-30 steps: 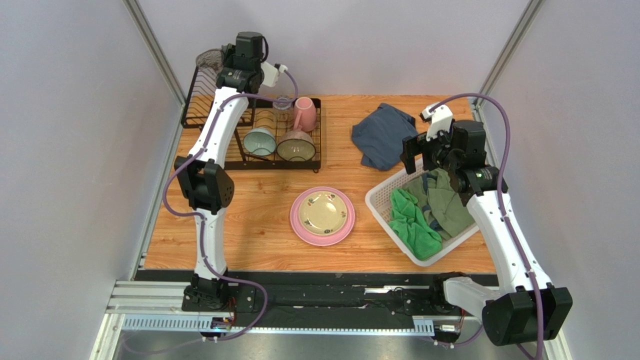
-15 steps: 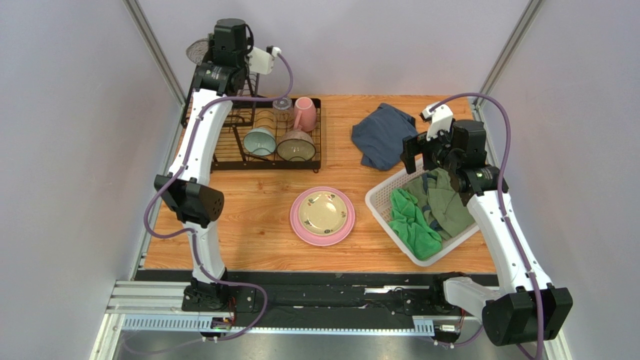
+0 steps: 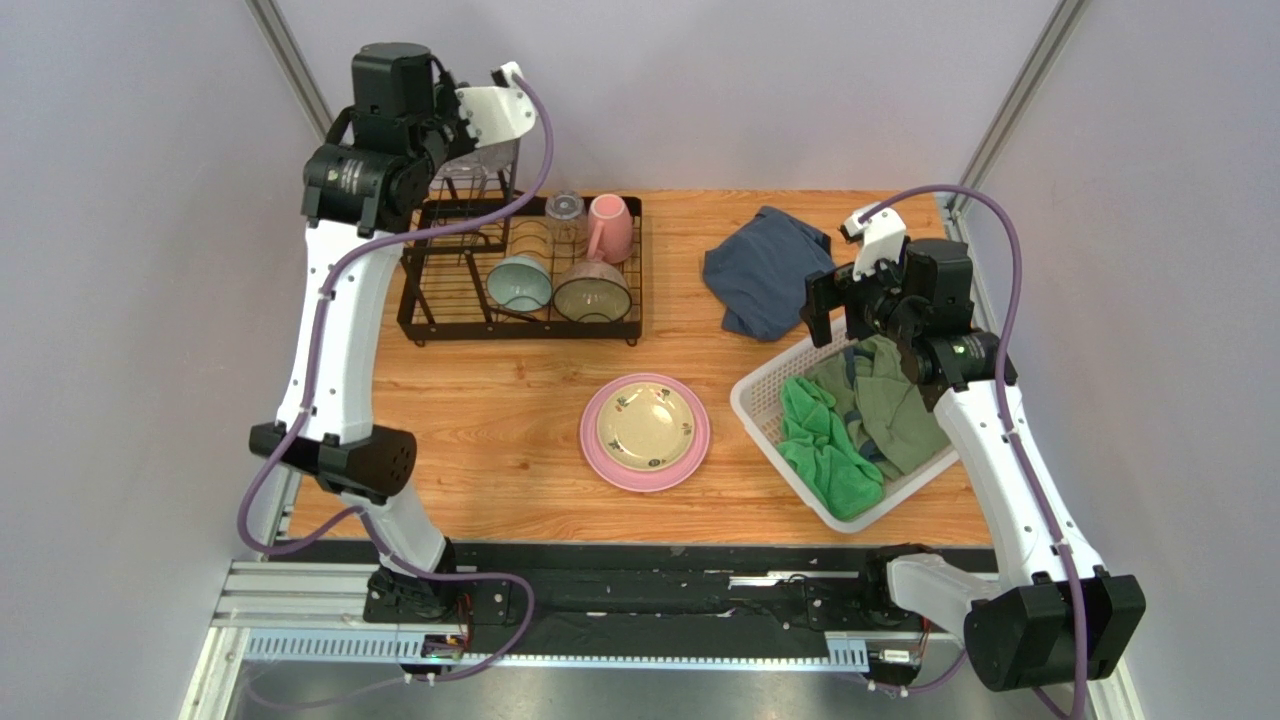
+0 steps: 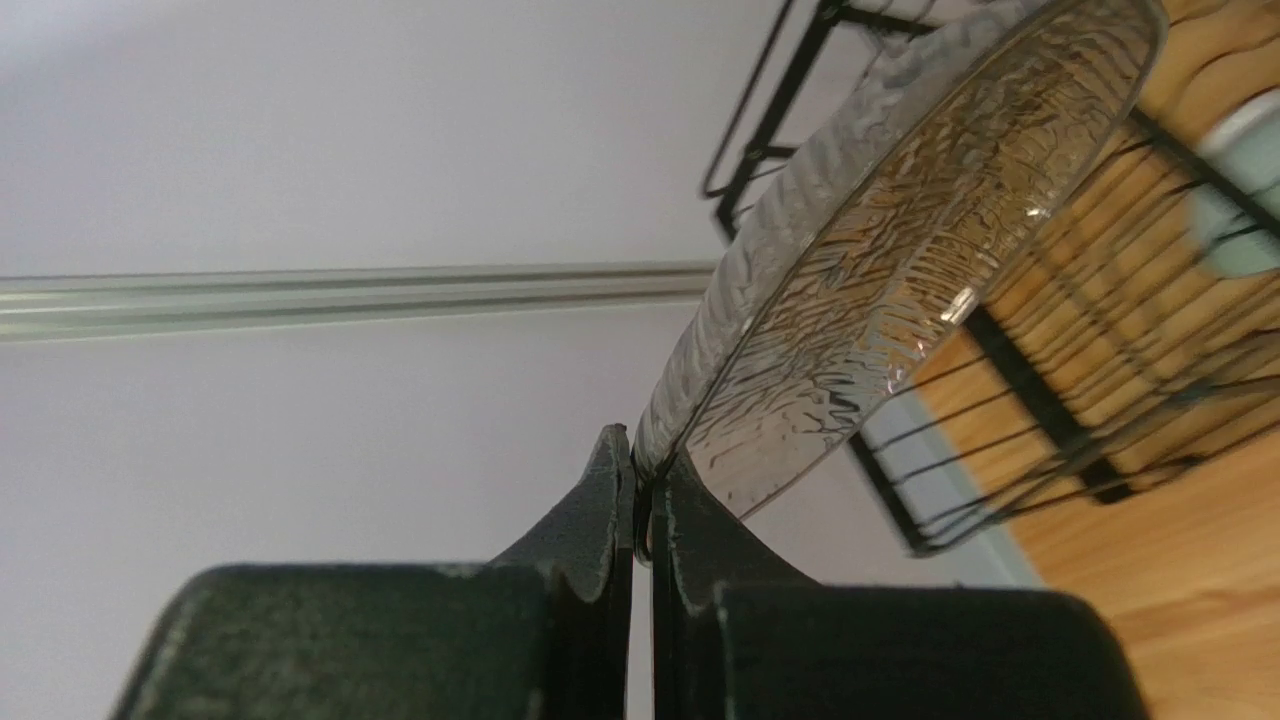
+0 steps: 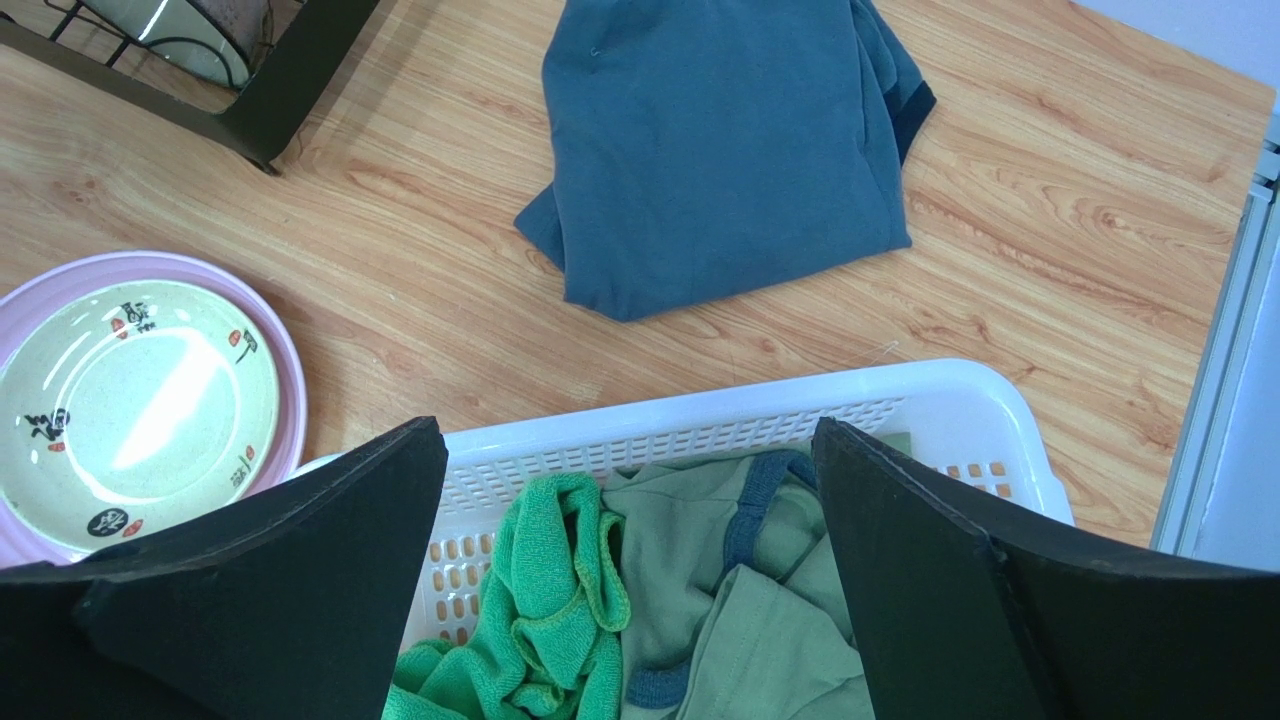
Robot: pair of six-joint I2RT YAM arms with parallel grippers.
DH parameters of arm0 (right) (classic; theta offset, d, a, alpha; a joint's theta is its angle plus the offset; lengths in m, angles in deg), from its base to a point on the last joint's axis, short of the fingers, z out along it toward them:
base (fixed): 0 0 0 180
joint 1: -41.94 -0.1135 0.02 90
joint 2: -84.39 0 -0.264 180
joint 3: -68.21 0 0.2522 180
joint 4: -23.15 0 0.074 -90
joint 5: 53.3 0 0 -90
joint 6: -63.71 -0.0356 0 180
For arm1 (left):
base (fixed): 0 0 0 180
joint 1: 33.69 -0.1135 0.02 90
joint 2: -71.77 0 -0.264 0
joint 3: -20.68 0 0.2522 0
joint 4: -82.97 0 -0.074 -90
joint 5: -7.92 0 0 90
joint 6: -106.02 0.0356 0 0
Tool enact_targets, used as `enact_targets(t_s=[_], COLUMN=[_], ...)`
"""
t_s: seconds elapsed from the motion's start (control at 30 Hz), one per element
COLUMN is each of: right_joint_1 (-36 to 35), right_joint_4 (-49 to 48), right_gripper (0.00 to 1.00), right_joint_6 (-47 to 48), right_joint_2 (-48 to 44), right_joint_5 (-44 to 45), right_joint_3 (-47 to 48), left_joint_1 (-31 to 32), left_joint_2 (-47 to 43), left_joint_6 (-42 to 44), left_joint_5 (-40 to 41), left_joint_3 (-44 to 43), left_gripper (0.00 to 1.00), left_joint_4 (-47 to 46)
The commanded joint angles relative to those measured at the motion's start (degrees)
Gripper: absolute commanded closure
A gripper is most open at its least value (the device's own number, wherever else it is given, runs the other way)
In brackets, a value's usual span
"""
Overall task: Unload the mixed dishes from the dish rack
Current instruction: Pick up the plate from the dish rack.
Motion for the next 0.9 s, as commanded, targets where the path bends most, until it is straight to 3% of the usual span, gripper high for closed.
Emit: enact_targets(t_s=[0.0, 0.23, 0.37, 0.5, 0.73, 0.87], right_joint_1=[-0.02, -0.2, -0.2, -0.11, -0.2, -0.2], right_joint_4=[-0.78, -0.78, -0.78, -0.69, -0.69, -0.51], right_gripper=[0.01, 0.01, 0.01, 0.01, 0.01, 0.01], right_joint_6=[0.41, 0.33, 0.06, -0.03, 0.15, 0.41], right_joint_2=[0.54, 0.63, 0.63, 0.9, 1.51, 2.12], right_joint_5=[-0.88, -0.61, -0.61, -0.61, -0.09, 0.27], right_joint_3=[2.41, 2.5, 2.5, 2.59, 2.59, 2.76], left_joint_1=[0.31, 0.31, 0.31, 0.31, 0.66, 2.24], left_joint_2=[-7.95, -18.67, -19.31, -15.01, -3.07, 0.55], left_joint_6=[-20.11, -36.88, -44.63, -52.62, -58.79, -60.12], left_joint_5=[-16.54, -36.74, -44.57, -48.02, -55.13, -54.8], left_joint_3=[6.26, 27.16, 34.31, 37.74, 41.7, 42.67], left_gripper=[1.0, 1.0, 1.0, 1.0, 1.0, 1.0], left_joint_4=[7.5, 1.44, -1.9, -2.26, -1.2, -2.52])
